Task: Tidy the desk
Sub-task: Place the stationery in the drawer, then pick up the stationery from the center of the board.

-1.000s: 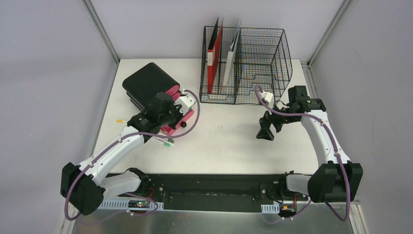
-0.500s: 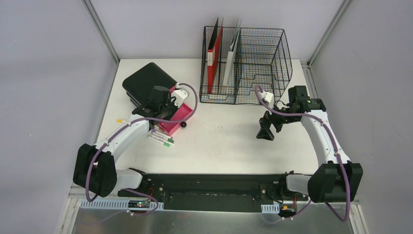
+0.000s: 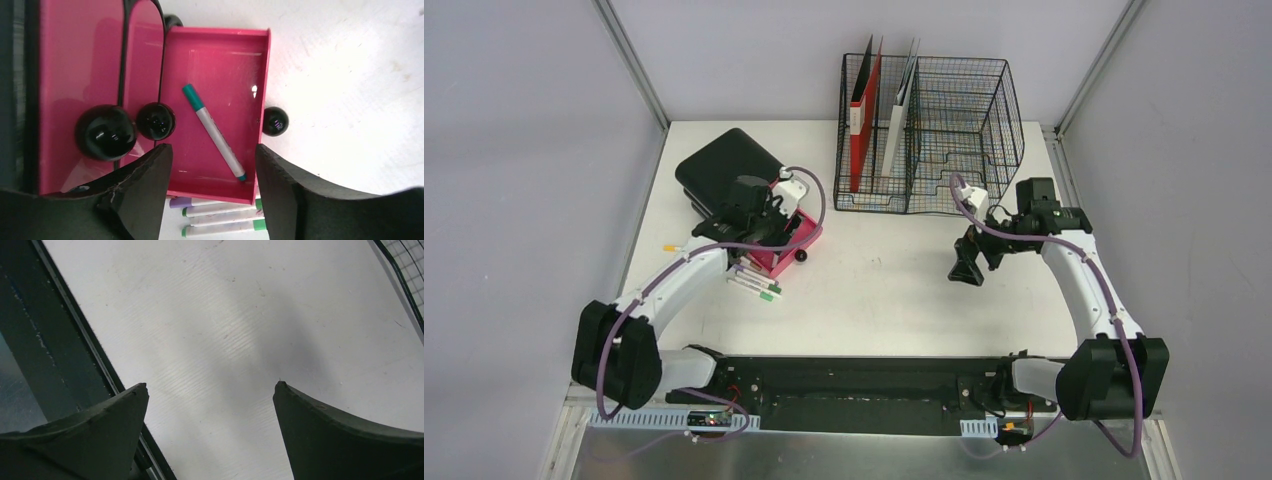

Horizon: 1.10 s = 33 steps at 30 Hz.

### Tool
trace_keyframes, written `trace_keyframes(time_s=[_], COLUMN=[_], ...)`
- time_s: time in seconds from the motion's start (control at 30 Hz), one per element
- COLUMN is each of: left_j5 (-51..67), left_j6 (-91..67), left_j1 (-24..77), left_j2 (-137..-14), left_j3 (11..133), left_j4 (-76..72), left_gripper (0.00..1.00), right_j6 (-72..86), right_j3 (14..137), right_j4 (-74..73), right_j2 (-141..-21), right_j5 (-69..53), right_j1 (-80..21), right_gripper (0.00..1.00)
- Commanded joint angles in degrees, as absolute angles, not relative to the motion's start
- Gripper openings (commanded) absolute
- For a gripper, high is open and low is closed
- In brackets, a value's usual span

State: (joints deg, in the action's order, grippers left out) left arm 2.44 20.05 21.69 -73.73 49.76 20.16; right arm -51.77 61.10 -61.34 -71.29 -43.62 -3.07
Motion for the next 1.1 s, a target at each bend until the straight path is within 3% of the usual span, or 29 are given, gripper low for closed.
trace_keyframes(time_s=[0.0, 0.2, 0.33, 0.73, 1.0, 1.07], left_j5=[6.8, 7.4, 7.3, 12.6, -3.9, -10.3], left_j6=[15.5, 8.5, 1.6, -22.9, -42.7, -47.9], left_j1=[21.8, 21.8, 21.8, 21.6, 21.6, 21.6], left_j2=[-66.5, -58.1, -54.4, -41.4, -33.8, -34.3], left_j3=[50.1, 48.5, 48.4, 38.4, 30.0, 30.3], left_j4=[18.1, 18.0, 20.5, 22.8, 30.1, 35.7], left_gripper=[0.67, 0.85, 0.88, 0.79, 0.69, 0.57], right_j6=[-39.7, -27.6, -21.6, -19.8, -20.3, -20.4], right_j3=[57.9, 55.0, 54.0, 52.7, 52.5, 52.6], right_j4=[-47.3, -35.5, -30.8, -27.6, -27.9, -28.1], right_j2=[-67.1, -64.3, -63.5, -62.7, -62.1, -62.3], right_j5=[-39.3, -30.8, -25.4, -23.3, -25.2, -25.3], right_j1=[-2.6, -1.4, -0.6, -0.1, -0.1, -0.1], right_gripper=[1.00, 1.00, 0.99, 1.00, 1.00, 0.99])
